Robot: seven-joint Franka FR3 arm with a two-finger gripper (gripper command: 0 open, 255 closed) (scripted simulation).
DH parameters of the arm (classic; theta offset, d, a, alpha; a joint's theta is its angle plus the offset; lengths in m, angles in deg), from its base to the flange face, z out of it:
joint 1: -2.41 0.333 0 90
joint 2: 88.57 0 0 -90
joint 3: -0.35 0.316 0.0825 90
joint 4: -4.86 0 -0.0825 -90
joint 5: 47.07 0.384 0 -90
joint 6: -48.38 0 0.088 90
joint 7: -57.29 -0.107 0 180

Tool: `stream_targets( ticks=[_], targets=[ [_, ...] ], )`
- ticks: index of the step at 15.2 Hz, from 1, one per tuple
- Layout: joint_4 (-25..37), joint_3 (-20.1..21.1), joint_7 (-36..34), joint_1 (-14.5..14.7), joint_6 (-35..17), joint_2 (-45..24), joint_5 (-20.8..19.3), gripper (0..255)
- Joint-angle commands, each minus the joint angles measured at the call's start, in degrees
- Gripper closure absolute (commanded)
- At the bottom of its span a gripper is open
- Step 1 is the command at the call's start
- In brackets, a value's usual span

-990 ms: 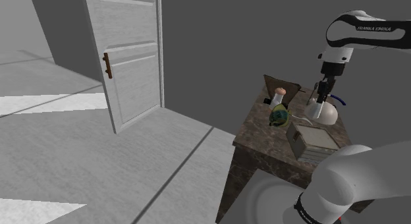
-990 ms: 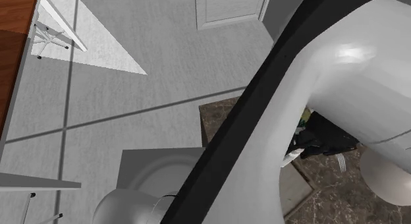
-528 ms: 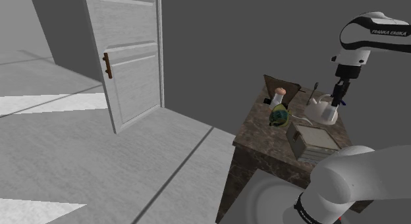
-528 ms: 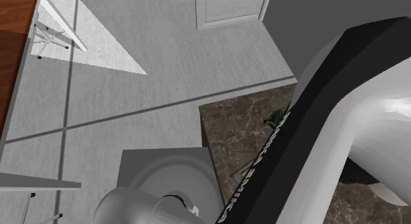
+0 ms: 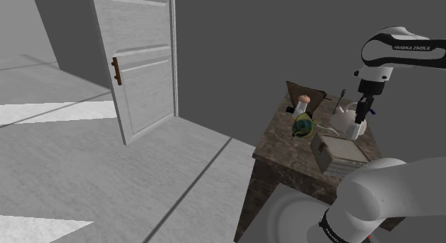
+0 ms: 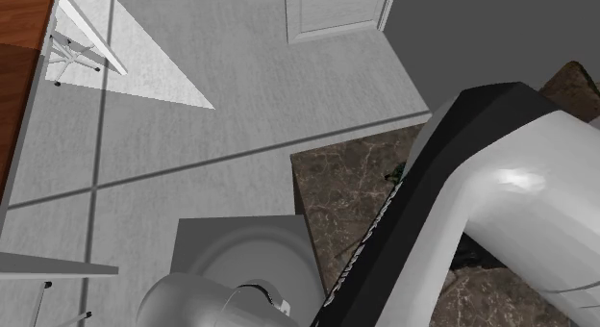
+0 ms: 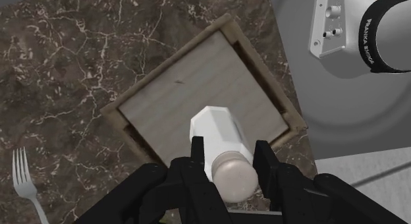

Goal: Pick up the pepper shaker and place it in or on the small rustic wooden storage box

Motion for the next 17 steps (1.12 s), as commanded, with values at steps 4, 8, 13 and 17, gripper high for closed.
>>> stream_targets(
  ticks=[4, 8, 13, 17],
  targets=[
    [-4.6, -1.6, -0.3, -1.6, -3.7, 1.9, -0.7, 255],
    [-7.3, -2.6, -0.4, -2.2, -6.9, 1.5, -1.3, 255],
    [-8.3, -2.7, -0.1, -2.8, -8.2, 1.0, -1.3, 255],
    [-8.3, -2.3, 0.1, -3.3, -8.4, 0.7, -1.1, 255]
  ],
)
